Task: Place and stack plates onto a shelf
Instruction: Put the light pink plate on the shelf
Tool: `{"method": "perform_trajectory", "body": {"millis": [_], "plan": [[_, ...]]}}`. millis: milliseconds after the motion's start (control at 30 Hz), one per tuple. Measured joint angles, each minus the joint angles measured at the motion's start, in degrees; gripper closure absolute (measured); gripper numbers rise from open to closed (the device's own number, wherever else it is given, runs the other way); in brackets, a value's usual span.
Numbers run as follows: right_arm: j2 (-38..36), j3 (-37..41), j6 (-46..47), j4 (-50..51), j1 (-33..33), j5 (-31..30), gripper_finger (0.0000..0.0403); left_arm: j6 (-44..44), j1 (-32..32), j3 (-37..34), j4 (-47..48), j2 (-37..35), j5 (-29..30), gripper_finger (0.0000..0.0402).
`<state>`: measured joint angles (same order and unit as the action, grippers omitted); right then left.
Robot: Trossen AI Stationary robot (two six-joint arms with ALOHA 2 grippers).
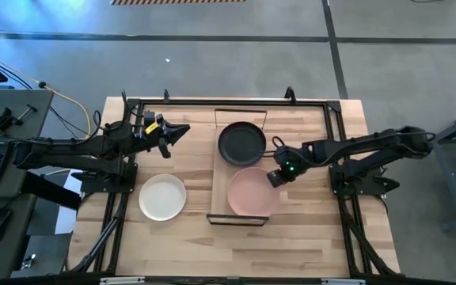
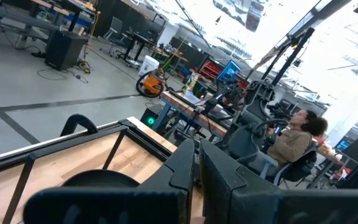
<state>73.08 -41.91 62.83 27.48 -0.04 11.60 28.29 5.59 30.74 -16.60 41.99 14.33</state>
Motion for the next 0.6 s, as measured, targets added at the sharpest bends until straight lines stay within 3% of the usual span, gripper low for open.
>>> {"method": "perform_trajectory", "body": {"millis": [600], "plan": [[9.7, 0.0, 4.9, -16.4, 0.5, 1.2, 0.0403, 1.5, 0.0, 0.0, 0.0, 0.0, 0.0, 0.0384]]}}
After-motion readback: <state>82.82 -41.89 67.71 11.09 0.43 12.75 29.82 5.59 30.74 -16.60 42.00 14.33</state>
